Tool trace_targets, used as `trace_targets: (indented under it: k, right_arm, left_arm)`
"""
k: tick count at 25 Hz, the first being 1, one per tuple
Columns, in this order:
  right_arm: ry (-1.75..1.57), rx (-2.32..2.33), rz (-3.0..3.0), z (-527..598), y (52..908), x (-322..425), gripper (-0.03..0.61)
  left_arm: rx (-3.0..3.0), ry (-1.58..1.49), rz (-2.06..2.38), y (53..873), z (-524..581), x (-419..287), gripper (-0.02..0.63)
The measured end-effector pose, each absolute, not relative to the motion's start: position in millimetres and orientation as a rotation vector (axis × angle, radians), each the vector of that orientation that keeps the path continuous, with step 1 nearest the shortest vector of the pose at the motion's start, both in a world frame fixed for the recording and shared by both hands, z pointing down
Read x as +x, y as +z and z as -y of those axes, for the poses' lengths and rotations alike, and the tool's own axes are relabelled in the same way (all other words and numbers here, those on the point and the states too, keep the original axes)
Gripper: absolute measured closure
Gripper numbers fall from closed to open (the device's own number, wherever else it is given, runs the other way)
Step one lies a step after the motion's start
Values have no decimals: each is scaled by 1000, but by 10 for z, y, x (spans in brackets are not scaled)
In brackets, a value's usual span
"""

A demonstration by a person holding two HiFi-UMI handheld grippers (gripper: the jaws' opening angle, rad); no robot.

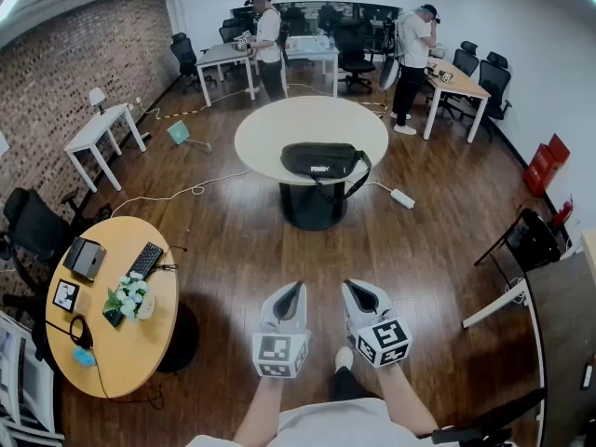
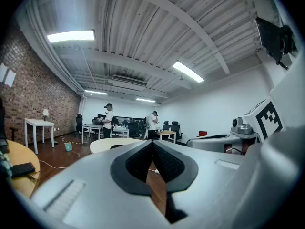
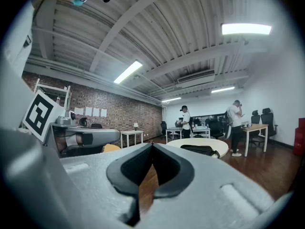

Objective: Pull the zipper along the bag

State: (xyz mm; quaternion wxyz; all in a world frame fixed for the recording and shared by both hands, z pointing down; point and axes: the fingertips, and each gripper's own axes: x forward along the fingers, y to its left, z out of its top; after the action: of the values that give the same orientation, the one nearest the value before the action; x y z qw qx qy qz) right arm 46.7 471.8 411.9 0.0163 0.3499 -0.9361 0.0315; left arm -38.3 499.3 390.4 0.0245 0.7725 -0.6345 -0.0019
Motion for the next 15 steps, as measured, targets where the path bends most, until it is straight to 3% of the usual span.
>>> trace_targets:
  k: [8, 15]
  right_arm:
    - [96, 1085, 2964, -3072, 3891, 660, 587]
    - [236, 1122, 2911, -2034, 4179, 928, 588]
  left_arm:
    - [2387, -33, 2009, 3662, -3387, -218, 597]
    - [2350, 55, 1968, 3907, -2440, -73, 597]
